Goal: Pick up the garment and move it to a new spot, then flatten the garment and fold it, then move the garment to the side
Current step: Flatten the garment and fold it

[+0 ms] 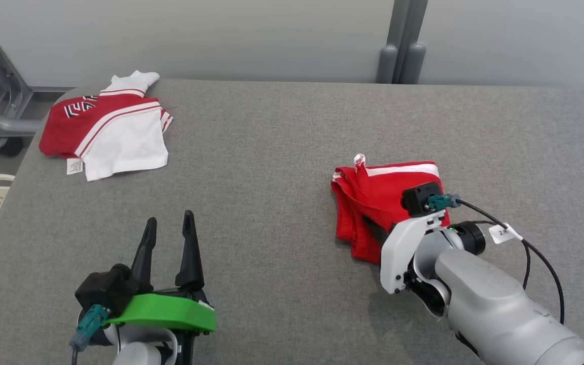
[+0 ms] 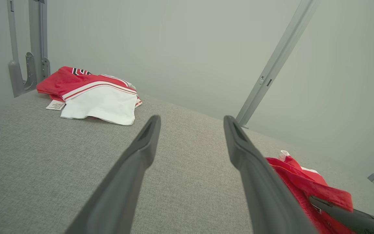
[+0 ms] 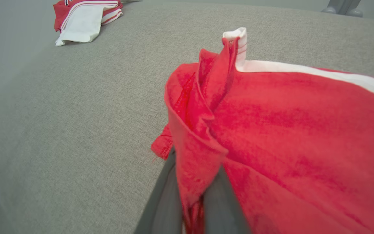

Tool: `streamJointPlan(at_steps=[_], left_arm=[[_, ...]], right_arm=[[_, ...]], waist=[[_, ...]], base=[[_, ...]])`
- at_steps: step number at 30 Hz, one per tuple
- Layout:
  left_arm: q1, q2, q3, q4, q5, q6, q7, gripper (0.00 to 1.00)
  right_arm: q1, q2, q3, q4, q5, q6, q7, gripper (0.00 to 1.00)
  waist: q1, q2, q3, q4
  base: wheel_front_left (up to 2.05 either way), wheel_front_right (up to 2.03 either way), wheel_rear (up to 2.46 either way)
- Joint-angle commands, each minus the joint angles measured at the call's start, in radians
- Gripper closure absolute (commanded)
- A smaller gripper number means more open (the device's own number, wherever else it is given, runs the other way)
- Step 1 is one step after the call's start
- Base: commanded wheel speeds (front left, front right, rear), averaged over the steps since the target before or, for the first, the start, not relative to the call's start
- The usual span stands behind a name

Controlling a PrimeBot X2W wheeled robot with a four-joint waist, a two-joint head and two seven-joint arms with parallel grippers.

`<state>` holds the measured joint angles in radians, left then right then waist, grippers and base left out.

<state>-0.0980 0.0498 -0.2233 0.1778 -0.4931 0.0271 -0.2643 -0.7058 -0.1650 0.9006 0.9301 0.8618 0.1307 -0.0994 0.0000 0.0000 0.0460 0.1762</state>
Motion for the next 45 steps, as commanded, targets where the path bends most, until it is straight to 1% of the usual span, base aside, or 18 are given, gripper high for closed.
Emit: streamJointPlan(at_steps=[1, 2, 3, 4, 10, 18, 29, 31, 37, 38, 39, 42, 43, 45], left_arm=[[0.013, 0.002, 0.001, 0.003, 0.001, -0.002, 0.0, 0.0], [0.012, 0.002, 0.0, 0.003, 0.001, -0.002, 0.0, 0.0], [0.012, 0.001, 0.0, 0.003, 0.001, -0.002, 0.0, 0.0], [0.011, 0.001, 0.0, 0.004, 0.001, -0.002, 0.0, 0.0], [0.012, 0.001, 0.002, 0.001, 0.001, 0.0, 0.0, 0.0], [0.022, 0.001, 0.003, -0.008, -0.003, 0.008, 0.0, 0.0], [0.027, 0.002, -0.01, -0.018, -0.004, 0.013, 0.0, 0.0], [0.025, 0.002, -0.008, -0.017, -0.002, 0.012, 0.0, 0.0], [0.018, 0.002, -0.011, -0.015, 0.0, 0.008, 0.0, 0.0], [0.016, 0.002, -0.011, -0.015, -0.001, 0.008, 0.0, 0.0], [0.013, 0.002, -0.013, -0.015, -0.001, 0.007, 0.0, 0.0], [0.005, 0.002, -0.014, -0.015, -0.003, 0.006, 0.0, 0.0], [0.003, 0.002, -0.014, -0.016, -0.003, 0.007, 0.0, 0.0], [-0.001, 0.002, -0.014, -0.015, -0.004, 0.006, 0.0, 0.0]], right_arm=[[0.007, 0.008, 0.003, 0.006, -0.005, 0.0, -0.011, 0.74], [0.006, 0.011, 0.003, 0.011, -0.01, 0.0, -0.014, 0.56], [0.004, 0.012, 0.005, 0.015, -0.017, 0.0, -0.021, 0.06], [0.003, 0.013, 0.004, 0.019, -0.019, 0.0, -0.028, 0.0], [0.014, 0.017, -0.004, 0.011, -0.027, 0.0, -0.072, 0.0], [0.04, -0.019, -0.047, -0.044, -0.012, 0.0, -0.123, 0.0], [0.1, -0.091, -0.217, -0.112, -0.029, 0.0, -0.16, 0.0], [0.119, -0.098, -0.263, -0.127, -0.047, 0.0, -0.163, 0.0], [0.142, -0.101, -0.337, -0.15, -0.128, 0.0, -0.167, 0.0], [0.145, -0.099, -0.346, -0.151, -0.149, 0.0, -0.166, 0.03], [0.151, -0.096, -0.354, -0.147, -0.174, 0.0, -0.165, 0.54], [0.166, -0.076, -0.372, -0.138, -0.227, 0.0, -0.166, 0.98], [0.169, -0.071, -0.375, -0.135, -0.242, 0.0, -0.166, 1.0], [0.173, -0.061, -0.375, -0.124, -0.27, 0.0, -0.166, 1.0]], waist=[[0.0, 0.0, 0.0, -0.001], [0.0, 0.0, 0.0, -0.001], [0.0, 0.0, 0.0, -0.002], [0.0, 0.0, 0.0, -0.003], [0.0, 0.0, 0.0, -0.009], [0.0, 0.0, -0.002, -0.028], [0.0, 0.0, -0.005, -0.051], [0.0, 0.0, -0.005, -0.054], [0.0, 0.0, 0.002, -0.051], [0.0, 0.0, 0.004, -0.049], [0.0, 0.0, 0.006, -0.046], [0.0, 0.0, 0.013, -0.034], [0.0, 0.0, 0.016, -0.03], [0.0, 0.0, 0.021, -0.02]], base=[[0.0, 0.0, 0.0], [0.0, 0.0, 0.0], [0.0, 0.0, 0.0], [0.0, 0.0, 0.0], [0.0, 0.0, 0.0], [0.0, 0.0, 0.0], [0.0, 0.0, 0.0], [0.0, 0.0, 0.0], [0.0, 0.0, 0.0], [0.0, 0.0, 0.0], [0.0, 0.0, 0.0], [0.0, 0.0, 0.0], [0.0, 0.0, 0.0], [0.0, 0.0, 0.0]])
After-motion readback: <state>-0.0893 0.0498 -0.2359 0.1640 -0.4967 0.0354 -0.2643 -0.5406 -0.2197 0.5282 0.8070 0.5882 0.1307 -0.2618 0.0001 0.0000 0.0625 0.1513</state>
